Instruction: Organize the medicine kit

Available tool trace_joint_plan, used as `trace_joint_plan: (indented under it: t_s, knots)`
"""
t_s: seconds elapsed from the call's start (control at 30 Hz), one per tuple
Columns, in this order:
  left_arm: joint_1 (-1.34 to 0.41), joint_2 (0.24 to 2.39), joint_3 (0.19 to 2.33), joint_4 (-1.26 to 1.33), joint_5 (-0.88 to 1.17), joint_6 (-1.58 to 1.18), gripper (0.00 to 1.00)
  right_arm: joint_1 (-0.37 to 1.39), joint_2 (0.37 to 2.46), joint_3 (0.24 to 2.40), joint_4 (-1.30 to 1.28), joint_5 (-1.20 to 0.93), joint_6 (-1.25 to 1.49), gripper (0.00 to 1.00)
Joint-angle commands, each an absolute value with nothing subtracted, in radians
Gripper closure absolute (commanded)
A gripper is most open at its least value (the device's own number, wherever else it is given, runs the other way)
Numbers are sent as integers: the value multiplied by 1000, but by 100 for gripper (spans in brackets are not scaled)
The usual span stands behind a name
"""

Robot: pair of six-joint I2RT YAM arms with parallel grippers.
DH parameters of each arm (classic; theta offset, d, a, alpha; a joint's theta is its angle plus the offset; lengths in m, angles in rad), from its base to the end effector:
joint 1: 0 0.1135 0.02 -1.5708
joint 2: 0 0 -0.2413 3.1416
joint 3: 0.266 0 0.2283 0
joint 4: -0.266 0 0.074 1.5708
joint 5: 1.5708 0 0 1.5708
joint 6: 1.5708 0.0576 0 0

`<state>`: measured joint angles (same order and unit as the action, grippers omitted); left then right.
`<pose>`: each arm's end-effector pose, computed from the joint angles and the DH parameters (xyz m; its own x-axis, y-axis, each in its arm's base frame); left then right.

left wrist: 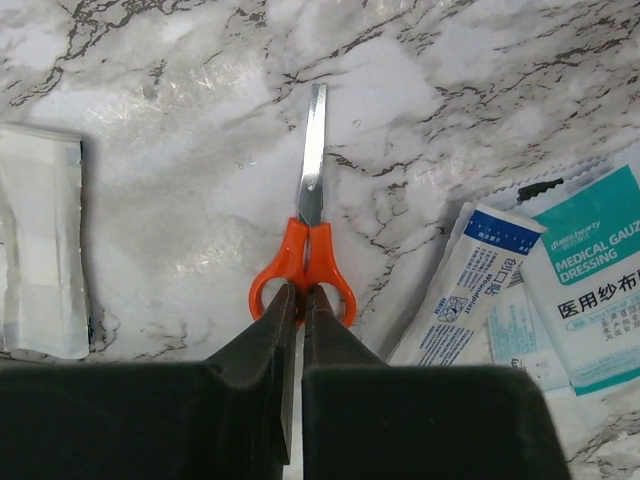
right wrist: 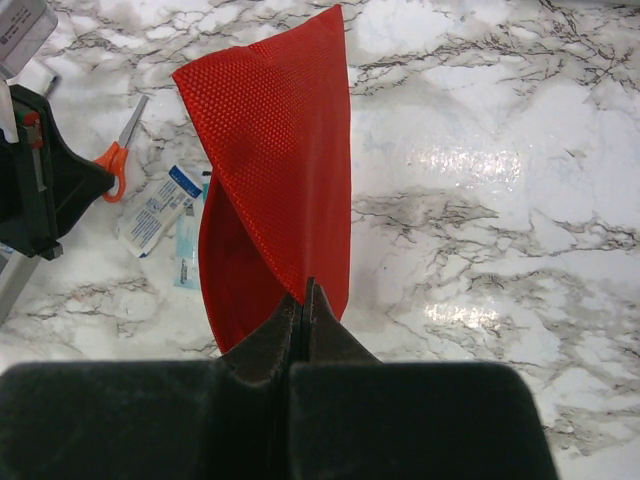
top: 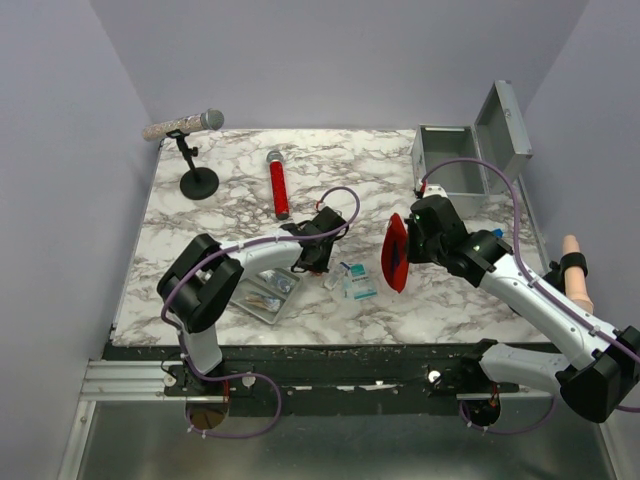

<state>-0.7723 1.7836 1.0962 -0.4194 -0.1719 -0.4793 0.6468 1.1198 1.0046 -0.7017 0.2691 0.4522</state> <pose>0.2488 -0.2287 0.1390 -0.8601 0.2036 -0.4676 0.2660 0.9614 -0.0707 0.1921 0.1259 0.2705 -0.7137 -0.0111 -0.7004 -0.1377 0.9826 0.1247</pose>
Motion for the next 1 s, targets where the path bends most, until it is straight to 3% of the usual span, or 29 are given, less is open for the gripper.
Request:
trace_joint_plan:
  t_s: [0.0, 0.1, 0.4, 0.7, 0.97]
  knots:
    - [-773, 1743, 1066, -426, -175, -479, 94, 644, 1100, 1002, -713, 291, 452, 99]
    - [-773, 1688, 1060, -431, -173, -486, 100, 644, 1101, 1009, -715, 291, 453, 99]
    - [-775, 1395, 996, -344, -124, -596, 100, 644, 1130, 1057, -730, 328, 471, 99]
    - [-788, 1181, 757, 343, 84, -843, 100, 640, 1207, 1150, -745, 259, 574, 99]
    - [-834, 1235, 730, 716, 110, -927, 100, 600, 1244, 1238, -753, 55, 666, 99]
